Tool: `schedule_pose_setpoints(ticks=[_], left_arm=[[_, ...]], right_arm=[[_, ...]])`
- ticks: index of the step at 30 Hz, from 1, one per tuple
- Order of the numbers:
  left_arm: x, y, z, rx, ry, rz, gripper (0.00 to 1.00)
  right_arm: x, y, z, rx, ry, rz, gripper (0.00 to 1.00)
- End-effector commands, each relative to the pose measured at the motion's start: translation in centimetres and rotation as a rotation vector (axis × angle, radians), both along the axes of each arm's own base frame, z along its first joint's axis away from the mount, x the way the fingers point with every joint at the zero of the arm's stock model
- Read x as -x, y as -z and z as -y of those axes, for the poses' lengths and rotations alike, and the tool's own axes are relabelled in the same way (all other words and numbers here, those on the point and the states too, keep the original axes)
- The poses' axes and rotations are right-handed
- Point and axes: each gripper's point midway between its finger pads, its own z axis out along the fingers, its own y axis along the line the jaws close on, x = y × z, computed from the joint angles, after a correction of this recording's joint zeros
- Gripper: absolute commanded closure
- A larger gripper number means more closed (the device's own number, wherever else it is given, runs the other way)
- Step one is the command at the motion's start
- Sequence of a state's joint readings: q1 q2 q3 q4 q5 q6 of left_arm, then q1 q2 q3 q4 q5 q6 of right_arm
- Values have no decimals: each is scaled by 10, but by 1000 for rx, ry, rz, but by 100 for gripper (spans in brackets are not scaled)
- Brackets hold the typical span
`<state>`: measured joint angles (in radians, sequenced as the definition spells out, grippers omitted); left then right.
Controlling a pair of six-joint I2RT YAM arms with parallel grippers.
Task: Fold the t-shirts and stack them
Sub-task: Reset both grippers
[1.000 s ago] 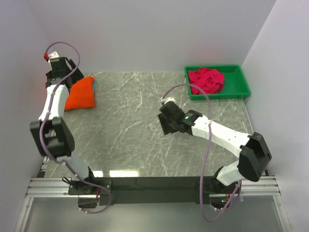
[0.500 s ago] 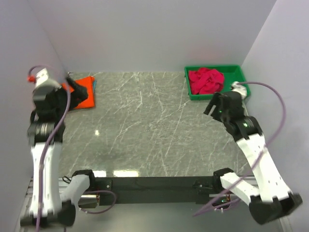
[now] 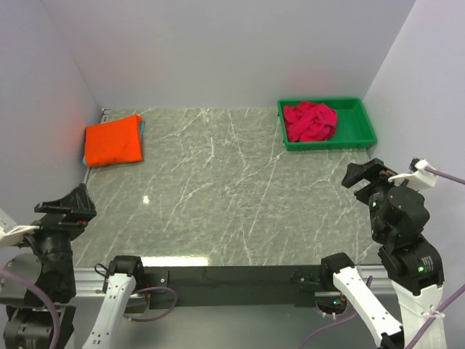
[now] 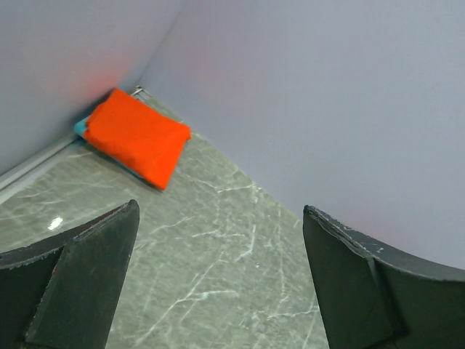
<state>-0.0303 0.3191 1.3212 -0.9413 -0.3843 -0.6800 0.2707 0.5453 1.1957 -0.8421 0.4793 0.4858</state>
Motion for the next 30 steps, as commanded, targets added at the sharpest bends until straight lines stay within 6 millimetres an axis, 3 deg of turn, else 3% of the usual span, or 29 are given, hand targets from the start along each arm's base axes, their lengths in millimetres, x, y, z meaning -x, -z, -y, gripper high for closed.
schedule_pose_setpoints(ticks=[1, 6, 8, 18, 30], left_arm=[[13, 10, -23, -23, -109, -38, 1], [21, 25, -30, -17, -137, -19, 1], [22, 26, -28, -15, -126, 1, 1], [6, 49, -29, 47, -149, -10, 1], [-9, 60, -25, 60, -136, -29, 1]], right_arm=[[4, 12, 9, 45, 32, 2, 9], [9, 20, 9, 56, 8, 93, 8], [14, 14, 10, 51, 3, 149, 8], [7, 28, 1, 42, -32, 148, 6], [-4, 42, -7, 35, -60, 146, 5]])
